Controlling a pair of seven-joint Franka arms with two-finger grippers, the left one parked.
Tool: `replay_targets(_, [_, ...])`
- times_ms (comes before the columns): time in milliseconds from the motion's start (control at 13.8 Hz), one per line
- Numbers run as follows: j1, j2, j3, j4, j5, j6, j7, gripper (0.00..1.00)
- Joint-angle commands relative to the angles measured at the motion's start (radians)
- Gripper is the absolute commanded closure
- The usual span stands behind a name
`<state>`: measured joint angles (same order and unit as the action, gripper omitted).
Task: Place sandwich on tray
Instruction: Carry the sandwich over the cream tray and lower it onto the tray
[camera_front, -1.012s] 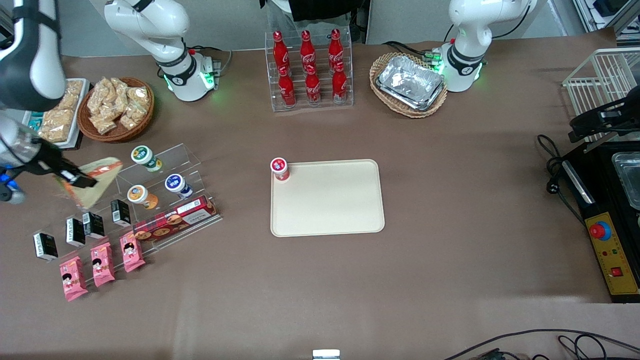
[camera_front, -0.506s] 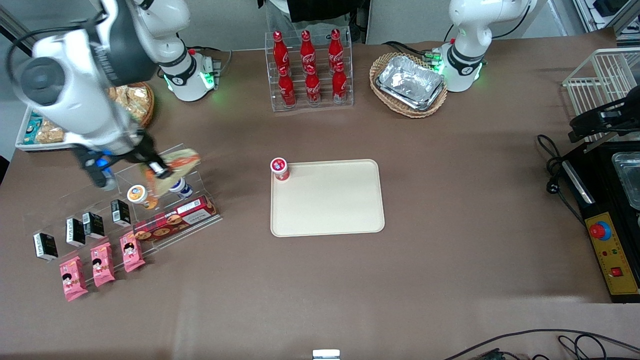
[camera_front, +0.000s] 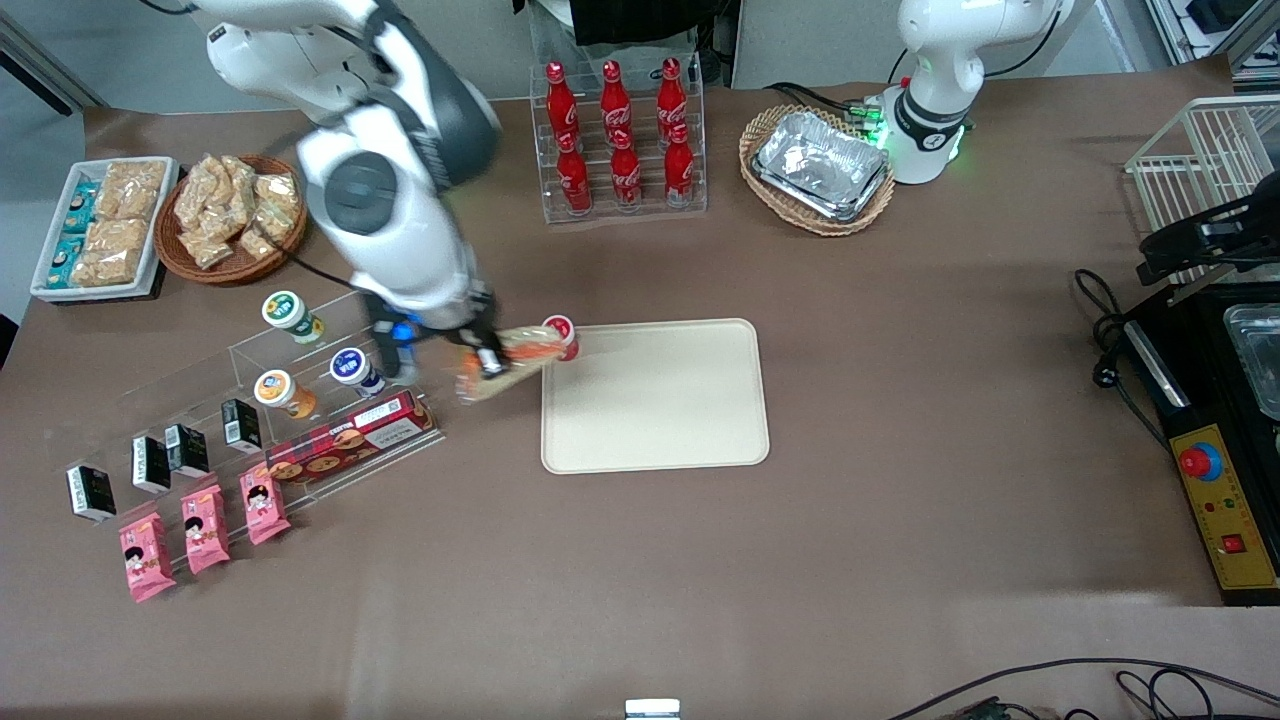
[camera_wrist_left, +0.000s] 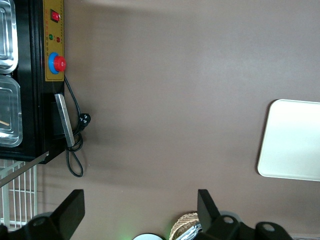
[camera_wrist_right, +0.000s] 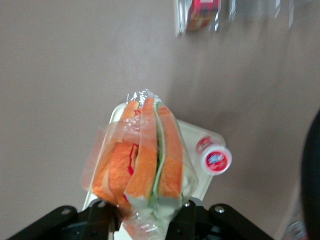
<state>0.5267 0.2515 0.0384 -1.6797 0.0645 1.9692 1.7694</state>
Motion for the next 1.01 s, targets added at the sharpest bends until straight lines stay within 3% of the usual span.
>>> replay_targets(0, [0.08, 0.211, -0.012, 0.176, 0.014, 0.08, 0.197, 0.6])
replay_targets(361, [0.142, 0.38, -0.014, 0.207, 0.012, 0.302, 0.357, 0.6])
replay_targets(578, [0.165, 0.465, -0.023, 0.271, -0.001, 0.32, 0.381, 0.6])
replay_targets(795, [0.187, 0.512, -0.041, 0.307, -0.081, 0.321, 0.534, 0.6])
replay_targets(940, [0.187, 0.516, -0.041, 0.307, -0.086, 0.32, 0.55, 0.6])
